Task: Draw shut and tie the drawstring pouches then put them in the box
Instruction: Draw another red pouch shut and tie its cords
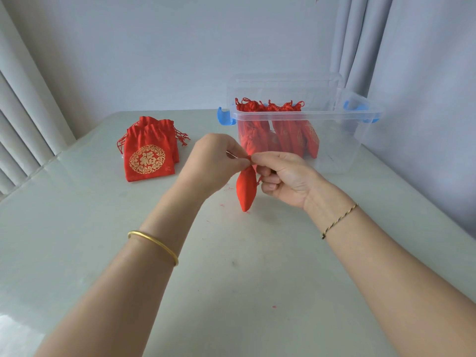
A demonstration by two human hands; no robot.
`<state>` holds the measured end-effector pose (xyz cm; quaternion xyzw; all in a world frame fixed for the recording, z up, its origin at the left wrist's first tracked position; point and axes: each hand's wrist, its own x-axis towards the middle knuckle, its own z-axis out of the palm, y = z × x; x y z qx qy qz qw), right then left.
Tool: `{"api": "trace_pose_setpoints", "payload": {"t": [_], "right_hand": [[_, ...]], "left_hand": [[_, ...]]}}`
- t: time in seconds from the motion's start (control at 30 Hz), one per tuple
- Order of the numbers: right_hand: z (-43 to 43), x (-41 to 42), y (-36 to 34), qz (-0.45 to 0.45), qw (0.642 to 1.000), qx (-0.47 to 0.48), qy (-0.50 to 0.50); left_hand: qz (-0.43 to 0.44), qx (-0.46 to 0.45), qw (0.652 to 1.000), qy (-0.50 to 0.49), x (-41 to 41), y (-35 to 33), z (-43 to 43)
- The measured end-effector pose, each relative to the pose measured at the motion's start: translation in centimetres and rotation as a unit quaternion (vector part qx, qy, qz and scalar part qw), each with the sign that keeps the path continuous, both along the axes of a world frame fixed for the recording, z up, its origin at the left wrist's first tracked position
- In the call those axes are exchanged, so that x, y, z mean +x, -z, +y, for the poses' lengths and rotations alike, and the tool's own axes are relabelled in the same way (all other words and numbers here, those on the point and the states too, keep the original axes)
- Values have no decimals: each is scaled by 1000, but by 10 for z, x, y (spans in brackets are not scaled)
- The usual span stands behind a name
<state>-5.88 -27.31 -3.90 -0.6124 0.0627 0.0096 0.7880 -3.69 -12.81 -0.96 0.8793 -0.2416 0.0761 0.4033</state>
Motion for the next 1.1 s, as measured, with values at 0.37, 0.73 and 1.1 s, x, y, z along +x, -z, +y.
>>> {"api": "trace_pose_setpoints", "payload": {"t": [0.37,0.73,1.1], "right_hand": [[-17,-3,-5,-51,976,-202,60],[-30,-18,-11,-32,907,-417,47],[-24,-35,-56,-119,888,-439,61]], "left_hand": [[-61,65,995,-51,5,2,4],[42,36,998,-3,2,10,-2],[52,-134,987,73,-9,-27,-15]]}}
